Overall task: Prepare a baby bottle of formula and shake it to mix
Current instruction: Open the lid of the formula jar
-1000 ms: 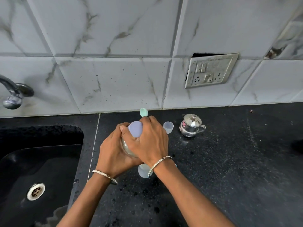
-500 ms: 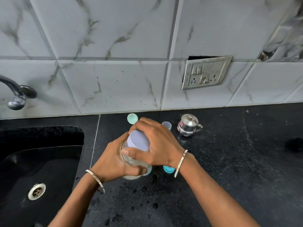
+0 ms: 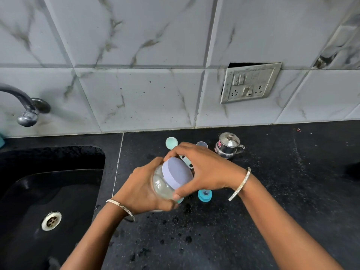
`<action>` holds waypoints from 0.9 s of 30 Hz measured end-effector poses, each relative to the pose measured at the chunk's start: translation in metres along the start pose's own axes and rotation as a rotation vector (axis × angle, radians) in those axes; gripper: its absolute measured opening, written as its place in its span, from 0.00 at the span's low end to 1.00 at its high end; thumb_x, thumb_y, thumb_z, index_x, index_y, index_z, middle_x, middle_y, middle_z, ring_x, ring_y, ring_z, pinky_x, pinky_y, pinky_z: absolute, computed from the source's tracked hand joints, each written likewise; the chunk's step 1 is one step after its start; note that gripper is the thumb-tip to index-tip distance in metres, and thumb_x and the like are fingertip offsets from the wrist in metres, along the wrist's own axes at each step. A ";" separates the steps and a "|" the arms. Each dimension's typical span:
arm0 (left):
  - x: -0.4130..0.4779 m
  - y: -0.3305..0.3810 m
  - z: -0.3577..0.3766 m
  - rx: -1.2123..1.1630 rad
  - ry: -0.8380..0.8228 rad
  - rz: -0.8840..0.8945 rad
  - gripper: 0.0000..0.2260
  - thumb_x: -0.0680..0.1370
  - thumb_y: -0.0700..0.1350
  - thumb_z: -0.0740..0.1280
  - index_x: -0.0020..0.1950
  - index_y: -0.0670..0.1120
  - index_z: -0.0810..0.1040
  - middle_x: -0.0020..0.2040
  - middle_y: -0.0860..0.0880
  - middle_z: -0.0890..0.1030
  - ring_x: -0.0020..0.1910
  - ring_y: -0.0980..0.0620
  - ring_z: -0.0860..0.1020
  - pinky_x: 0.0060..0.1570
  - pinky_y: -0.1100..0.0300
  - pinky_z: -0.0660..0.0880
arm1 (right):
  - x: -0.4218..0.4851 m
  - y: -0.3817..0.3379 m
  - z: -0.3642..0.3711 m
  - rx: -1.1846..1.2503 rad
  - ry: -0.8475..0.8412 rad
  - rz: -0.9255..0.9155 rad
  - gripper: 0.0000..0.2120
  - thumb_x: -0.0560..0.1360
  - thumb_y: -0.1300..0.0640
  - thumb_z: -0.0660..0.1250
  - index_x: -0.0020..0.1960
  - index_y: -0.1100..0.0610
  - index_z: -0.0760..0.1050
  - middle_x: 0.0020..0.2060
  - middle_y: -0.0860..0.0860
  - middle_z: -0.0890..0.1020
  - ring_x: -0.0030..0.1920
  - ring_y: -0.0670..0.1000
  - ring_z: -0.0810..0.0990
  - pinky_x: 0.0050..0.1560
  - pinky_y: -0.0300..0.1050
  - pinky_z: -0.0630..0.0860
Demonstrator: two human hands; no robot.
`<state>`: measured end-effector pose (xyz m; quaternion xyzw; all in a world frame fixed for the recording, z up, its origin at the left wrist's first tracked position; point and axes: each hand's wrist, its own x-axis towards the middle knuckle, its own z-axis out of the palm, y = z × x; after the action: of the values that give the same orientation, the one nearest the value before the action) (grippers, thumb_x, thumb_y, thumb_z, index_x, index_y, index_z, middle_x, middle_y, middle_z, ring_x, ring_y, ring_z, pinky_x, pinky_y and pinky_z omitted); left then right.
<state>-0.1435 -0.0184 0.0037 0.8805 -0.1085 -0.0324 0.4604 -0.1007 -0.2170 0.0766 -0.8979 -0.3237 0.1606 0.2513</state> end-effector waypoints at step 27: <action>-0.034 -0.026 0.009 -0.269 -0.054 0.024 0.39 0.58 0.54 0.83 0.66 0.47 0.74 0.60 0.50 0.82 0.60 0.49 0.81 0.58 0.58 0.79 | -0.119 0.169 0.149 0.250 0.738 0.707 0.38 0.59 0.40 0.85 0.66 0.49 0.80 0.58 0.48 0.85 0.62 0.52 0.81 0.64 0.49 0.74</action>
<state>-0.1743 -0.0037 -0.0245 0.8082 -0.1260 -0.0648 0.5717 -0.1716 -0.3564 -0.1243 -0.9123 0.1308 -0.0541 0.3843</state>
